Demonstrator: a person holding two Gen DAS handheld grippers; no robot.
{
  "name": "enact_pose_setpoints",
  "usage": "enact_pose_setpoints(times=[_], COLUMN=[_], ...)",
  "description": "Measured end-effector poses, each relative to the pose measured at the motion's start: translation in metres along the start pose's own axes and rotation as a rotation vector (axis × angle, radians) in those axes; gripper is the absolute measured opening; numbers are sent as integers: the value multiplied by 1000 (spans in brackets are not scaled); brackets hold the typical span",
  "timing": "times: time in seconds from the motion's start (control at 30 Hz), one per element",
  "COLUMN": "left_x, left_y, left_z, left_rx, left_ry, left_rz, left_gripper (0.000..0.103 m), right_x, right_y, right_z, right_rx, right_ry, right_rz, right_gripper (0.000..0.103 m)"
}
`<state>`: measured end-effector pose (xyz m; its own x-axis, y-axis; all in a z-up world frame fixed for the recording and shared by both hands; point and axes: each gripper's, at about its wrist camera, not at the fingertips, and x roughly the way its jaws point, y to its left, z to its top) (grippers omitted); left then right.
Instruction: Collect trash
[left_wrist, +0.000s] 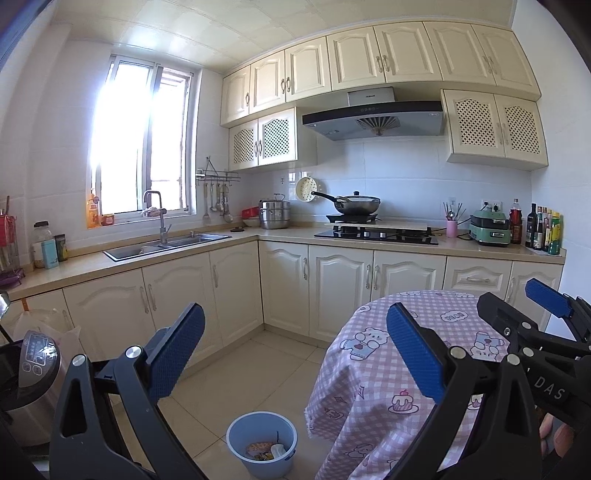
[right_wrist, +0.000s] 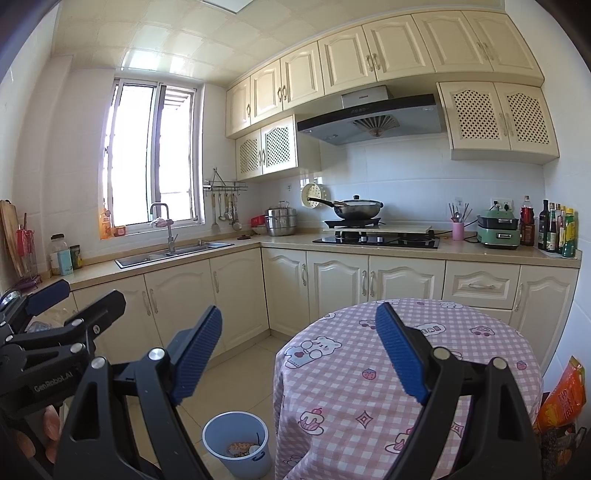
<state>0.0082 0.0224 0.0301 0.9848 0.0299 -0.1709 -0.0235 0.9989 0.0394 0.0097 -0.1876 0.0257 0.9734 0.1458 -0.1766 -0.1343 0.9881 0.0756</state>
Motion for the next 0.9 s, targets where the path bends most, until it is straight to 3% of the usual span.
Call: enact_pose_setpoints(times=[0.67, 0.9], left_x=[3, 20], left_y=[2, 6], left_z=[0, -5], left_rx=[-8, -10], left_ry=[18, 58], left_rz=[8, 24], left_gripper=[95, 95], right_x=[6, 23], right_y=[2, -5], right_z=[-3, -5], right_rx=[-5, -7], right_ry=[16, 39], right_rz=[7, 5], right_gripper=[84, 84])
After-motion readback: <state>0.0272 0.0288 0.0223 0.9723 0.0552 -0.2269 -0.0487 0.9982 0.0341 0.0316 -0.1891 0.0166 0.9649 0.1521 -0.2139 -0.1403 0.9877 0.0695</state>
